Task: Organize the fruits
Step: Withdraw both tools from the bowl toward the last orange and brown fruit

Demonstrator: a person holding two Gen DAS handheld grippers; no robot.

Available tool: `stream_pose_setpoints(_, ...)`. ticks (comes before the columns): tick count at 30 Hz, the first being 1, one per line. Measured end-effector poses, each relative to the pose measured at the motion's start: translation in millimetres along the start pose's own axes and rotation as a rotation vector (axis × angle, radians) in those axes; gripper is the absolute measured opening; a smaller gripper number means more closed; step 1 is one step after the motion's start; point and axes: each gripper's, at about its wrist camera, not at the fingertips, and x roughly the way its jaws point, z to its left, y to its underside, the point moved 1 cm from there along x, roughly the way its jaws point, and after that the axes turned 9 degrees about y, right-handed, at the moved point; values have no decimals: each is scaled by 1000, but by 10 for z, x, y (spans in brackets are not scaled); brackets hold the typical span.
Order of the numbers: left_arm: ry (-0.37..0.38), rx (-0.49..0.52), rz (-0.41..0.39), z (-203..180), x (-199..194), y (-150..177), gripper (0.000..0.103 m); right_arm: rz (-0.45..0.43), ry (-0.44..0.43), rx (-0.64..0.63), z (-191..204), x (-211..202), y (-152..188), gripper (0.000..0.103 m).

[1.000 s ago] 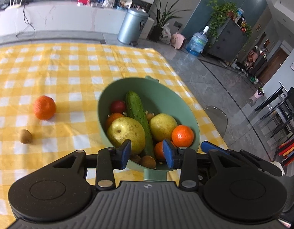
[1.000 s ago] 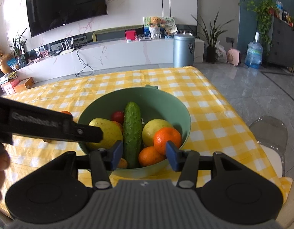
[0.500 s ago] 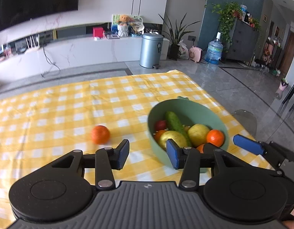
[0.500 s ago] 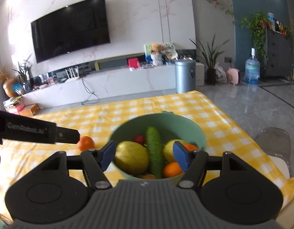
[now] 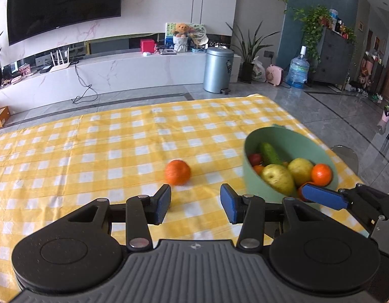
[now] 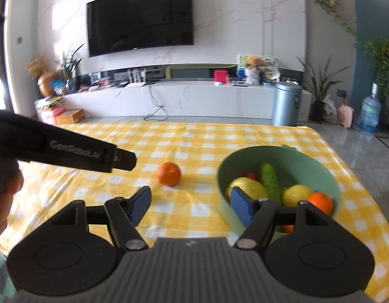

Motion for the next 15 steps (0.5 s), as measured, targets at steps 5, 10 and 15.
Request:
stream_pose_setpoints(5,-4,4,6,202,83,48,53,11,-19,-95,214,141,-20,59)
stream_pose_setpoints(10,7,3,26,384,220,105,53,51,-37,-174,365,368,-18,49)
stream_pose_setpoints(15,15,-18,45,536,369,153,53,82,-53,-230,498,606,-18,41)
